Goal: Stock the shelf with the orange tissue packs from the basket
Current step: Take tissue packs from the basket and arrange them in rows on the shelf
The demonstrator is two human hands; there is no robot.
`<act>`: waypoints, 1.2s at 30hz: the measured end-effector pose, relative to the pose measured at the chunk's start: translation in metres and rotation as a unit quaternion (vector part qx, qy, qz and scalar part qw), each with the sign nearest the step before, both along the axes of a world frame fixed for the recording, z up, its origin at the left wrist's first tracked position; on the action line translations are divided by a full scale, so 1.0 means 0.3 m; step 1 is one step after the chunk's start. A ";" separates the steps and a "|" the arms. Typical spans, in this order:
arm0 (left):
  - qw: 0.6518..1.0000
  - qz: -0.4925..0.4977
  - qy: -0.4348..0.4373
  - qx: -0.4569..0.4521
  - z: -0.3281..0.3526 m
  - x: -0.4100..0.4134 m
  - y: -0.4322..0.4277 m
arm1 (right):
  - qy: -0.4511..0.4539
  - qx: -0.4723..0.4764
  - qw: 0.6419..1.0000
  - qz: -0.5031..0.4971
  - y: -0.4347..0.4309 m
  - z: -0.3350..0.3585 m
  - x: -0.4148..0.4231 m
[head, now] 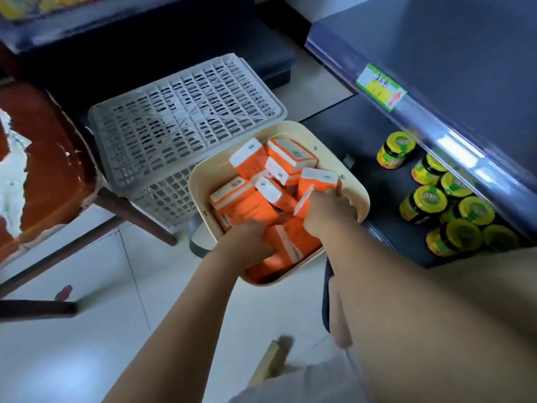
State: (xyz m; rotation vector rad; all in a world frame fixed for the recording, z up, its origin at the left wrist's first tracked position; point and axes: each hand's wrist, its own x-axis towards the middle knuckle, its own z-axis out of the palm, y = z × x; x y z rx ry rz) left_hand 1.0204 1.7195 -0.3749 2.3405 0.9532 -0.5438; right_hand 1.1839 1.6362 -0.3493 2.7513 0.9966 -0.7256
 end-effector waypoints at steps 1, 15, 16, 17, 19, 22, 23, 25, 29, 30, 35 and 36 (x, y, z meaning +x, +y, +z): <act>1.000 -0.004 -0.004 -0.006 0.003 0.002 0.011 | 0.001 0.007 1.000 -0.017 -0.006 -0.016 0.017; 0.947 0.240 -0.210 -0.049 0.042 -0.006 0.093 | -0.045 0.110 0.989 -0.092 -0.058 -0.102 0.097; 0.933 0.270 -0.229 -0.068 0.035 -0.011 0.088 | -0.006 0.131 0.985 -0.114 -0.059 -0.095 0.096; 0.916 0.305 -0.247 -0.085 0.037 -0.015 0.083 | 0.032 0.168 0.978 -0.120 -0.059 -0.082 0.094; 0.872 0.377 -0.290 -0.117 0.040 -0.021 0.079 | 0.104 0.198 0.967 -0.120 -0.046 -0.047 0.105; 0.818 0.441 -0.316 -0.191 0.067 -0.013 0.083 | 0.165 0.256 0.934 -0.189 -0.024 0.009 0.133; 0.809 0.445 -0.320 -0.214 0.095 -0.001 0.080 | 0.190 0.296 0.911 -0.215 -0.020 0.046 0.140; 0.797 0.446 -0.338 -0.227 0.153 0.031 0.075 | 0.230 0.360 0.863 -0.271 -0.009 0.096 0.155; 0.778 0.416 -0.413 -0.226 0.301 0.122 0.040 | 0.234 0.428 0.815 -0.314 -0.039 0.239 0.176; 0.773 0.401 -0.430 -0.236 0.343 0.142 0.025 | 0.229 0.439 0.807 -0.321 -0.052 0.269 0.185; 0.774 0.310 -0.493 -0.247 0.536 0.220 -0.033 | 0.170 0.518 0.778 -0.312 -0.143 0.450 0.212; 0.775 0.293 -0.504 -0.246 0.573 0.236 -0.047 | 0.153 0.529 0.774 -0.312 -0.163 0.489 0.217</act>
